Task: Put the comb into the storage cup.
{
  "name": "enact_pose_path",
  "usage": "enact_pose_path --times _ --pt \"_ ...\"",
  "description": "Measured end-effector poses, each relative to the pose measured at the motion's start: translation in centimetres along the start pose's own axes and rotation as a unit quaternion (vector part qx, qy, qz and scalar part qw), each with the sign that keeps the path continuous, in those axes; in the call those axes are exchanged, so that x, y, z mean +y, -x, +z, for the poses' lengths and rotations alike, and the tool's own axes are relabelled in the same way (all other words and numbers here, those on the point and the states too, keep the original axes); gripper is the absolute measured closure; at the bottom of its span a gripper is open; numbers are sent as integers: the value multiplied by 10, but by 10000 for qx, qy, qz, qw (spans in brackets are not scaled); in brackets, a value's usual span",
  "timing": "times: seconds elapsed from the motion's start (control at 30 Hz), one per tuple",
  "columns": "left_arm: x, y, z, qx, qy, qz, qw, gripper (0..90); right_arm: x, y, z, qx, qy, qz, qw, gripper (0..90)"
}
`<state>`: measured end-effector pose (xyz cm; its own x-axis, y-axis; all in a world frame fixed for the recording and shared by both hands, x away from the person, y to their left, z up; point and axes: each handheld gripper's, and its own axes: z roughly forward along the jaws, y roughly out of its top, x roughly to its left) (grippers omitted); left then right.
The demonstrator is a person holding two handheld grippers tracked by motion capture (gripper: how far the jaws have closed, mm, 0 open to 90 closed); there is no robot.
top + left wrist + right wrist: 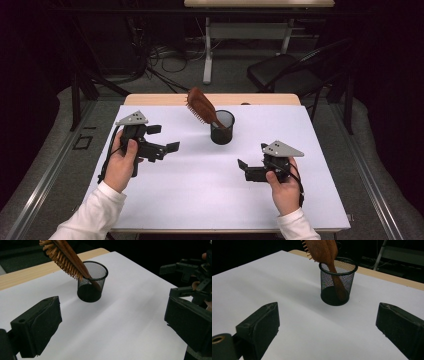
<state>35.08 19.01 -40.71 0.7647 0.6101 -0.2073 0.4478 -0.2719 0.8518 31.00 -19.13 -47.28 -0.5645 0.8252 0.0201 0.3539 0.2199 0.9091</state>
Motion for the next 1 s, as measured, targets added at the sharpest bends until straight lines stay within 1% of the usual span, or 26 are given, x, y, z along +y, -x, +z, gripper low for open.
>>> enact_pose_path --times 0.17,0.27,0.3,0.37,0.43,0.47,0.53,0.6,0.67,0.7,0.73,0.8,0.9,1.0 --pt "-7 6 -8 74 -56 182 9998 13 3 -2 -1 8 -32 -16 10000 50" --pt "-12 8 -13 63 -50 187 9998 13 6 -3 -5 11 -14 -49 10000 50" --pt "-14 8 -15 48 -43 156 9999 13 7 -3 -6 24 -11 -54 10000 50" --pt "-17 7 -20 74 -43 161 9998 13 8 -2 -10 81 -18 -45 10000 50" --pt "-20 5 -24 65 -28 121 9999 14 10 -1 -14 174 -18 9 9998 50" --pt "-23 4 -27 79 -12 97 9999 14 10 -1 -16 203 -25 -6 9998 50" --pt "-27 3 -31 101 -24 65 9999 14 10 -1 -20 199 -39 -61 9998 50" --pt "-33 0 -35 136 13 -11 9999 14 9 0 -27 194 -79 -112 9997 50" --pt "-39 -3 -38 189 34 -51 9998 14 6 2 -33 181 -109 -108 9997 50" --pt "-43 -5 -39 186 49 -102 9998 14 5 3 -35 172 -121 -104 9997 50" --pt "-47 -6 -39 197 45 -145 9997 14 2 5 -38 144 -134 -97 9998 50" --pt "-53 -8 -40 215 48 -166 9996 14 -2 7 -43 87 -150 -75 9998 50" --pt "-65 -13 -41 311 78 -261 9991 14 -9 13 -50 0 -166 -5 9999 50" --pt "-76 -17 -41 452 75 -357 9983 14 -20 20 -55 -117 -223 110 9996 50"
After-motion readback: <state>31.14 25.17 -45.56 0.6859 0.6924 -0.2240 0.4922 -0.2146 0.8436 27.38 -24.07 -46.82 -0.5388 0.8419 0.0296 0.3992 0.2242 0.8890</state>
